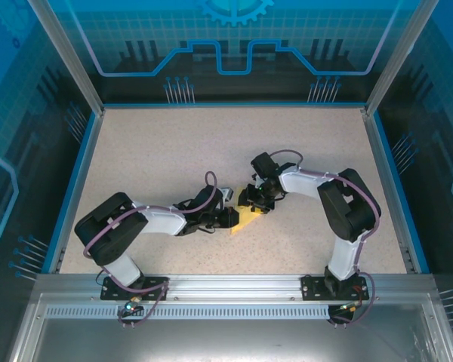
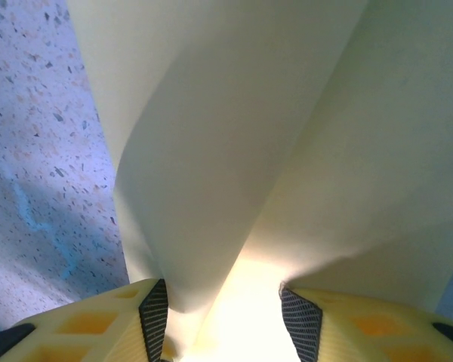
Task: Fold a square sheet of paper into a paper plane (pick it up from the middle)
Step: Fourth fold the wing at the center of the table.
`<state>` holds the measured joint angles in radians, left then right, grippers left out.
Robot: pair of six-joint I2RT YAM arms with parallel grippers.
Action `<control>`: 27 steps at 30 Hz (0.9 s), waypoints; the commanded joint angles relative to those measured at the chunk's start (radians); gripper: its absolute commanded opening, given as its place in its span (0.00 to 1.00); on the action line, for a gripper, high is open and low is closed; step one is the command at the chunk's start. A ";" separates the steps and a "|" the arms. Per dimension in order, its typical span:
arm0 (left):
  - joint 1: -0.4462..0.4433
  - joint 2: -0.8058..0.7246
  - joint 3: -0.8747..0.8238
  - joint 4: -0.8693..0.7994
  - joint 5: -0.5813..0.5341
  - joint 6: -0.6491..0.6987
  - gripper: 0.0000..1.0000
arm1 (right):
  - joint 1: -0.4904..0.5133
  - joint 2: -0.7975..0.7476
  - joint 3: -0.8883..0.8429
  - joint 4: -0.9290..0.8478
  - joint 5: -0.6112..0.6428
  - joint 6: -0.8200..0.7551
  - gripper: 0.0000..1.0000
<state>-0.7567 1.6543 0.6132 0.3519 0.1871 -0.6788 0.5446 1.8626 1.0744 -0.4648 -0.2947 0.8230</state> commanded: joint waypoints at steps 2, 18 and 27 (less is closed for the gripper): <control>-0.003 -0.074 0.005 -0.006 -0.031 -0.007 0.12 | 0.007 0.152 -0.065 -0.086 0.189 -0.009 0.50; -0.004 -0.113 -0.024 0.052 -0.051 -0.079 0.12 | 0.016 0.214 -0.033 -0.103 0.203 0.008 0.51; -0.003 -0.049 -0.018 0.102 -0.001 -0.087 0.11 | 0.016 0.232 -0.029 -0.110 0.204 0.008 0.53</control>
<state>-0.7567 1.5902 0.5972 0.4030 0.1417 -0.7609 0.5457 1.9125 1.1400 -0.5476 -0.2920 0.8349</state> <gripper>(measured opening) 0.109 0.531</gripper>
